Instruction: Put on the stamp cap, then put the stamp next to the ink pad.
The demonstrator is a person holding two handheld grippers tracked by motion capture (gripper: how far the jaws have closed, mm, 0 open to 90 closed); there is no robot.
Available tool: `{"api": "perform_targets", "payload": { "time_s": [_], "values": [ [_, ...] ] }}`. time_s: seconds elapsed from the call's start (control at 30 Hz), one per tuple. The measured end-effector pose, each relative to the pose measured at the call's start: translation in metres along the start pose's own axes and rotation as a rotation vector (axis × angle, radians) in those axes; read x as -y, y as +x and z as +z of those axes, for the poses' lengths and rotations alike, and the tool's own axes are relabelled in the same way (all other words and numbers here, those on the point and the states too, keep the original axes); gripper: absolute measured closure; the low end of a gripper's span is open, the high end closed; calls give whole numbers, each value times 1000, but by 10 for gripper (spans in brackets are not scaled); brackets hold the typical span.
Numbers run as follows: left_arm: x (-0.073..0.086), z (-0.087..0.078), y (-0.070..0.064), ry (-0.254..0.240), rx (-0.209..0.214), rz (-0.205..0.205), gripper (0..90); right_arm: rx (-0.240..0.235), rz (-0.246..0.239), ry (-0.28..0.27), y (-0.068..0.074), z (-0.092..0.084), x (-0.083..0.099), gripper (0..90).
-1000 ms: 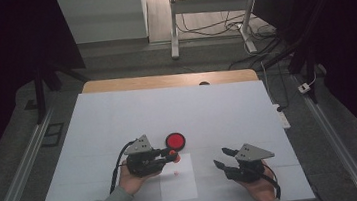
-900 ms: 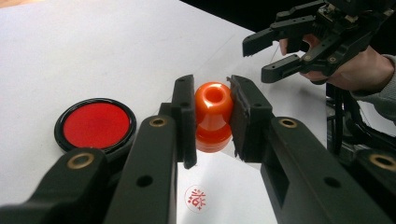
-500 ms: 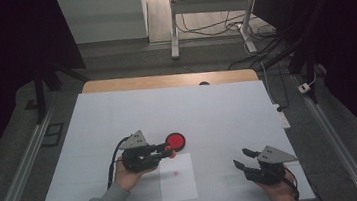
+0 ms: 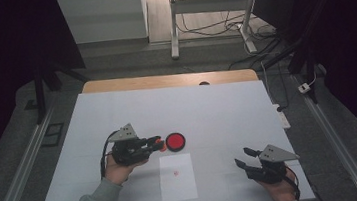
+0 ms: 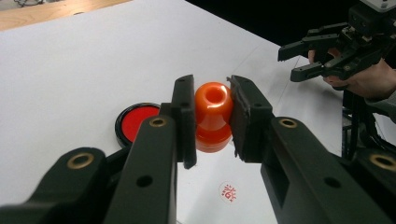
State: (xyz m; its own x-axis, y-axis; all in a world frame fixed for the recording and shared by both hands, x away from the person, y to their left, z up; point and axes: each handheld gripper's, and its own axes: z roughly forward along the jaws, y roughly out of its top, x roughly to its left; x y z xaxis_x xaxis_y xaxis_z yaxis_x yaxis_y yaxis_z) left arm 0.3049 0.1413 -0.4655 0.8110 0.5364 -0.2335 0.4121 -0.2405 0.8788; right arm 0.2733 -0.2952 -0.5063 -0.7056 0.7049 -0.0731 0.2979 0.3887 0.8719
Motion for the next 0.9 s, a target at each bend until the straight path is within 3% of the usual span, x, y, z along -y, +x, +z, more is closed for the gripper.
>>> {"api": "perform_targets", "payload": {
  "time_s": [0.9],
  "values": [
    [-7,3,14,13,-63,5,724,2,-2,8,0,2,1,452]
  ]
}}
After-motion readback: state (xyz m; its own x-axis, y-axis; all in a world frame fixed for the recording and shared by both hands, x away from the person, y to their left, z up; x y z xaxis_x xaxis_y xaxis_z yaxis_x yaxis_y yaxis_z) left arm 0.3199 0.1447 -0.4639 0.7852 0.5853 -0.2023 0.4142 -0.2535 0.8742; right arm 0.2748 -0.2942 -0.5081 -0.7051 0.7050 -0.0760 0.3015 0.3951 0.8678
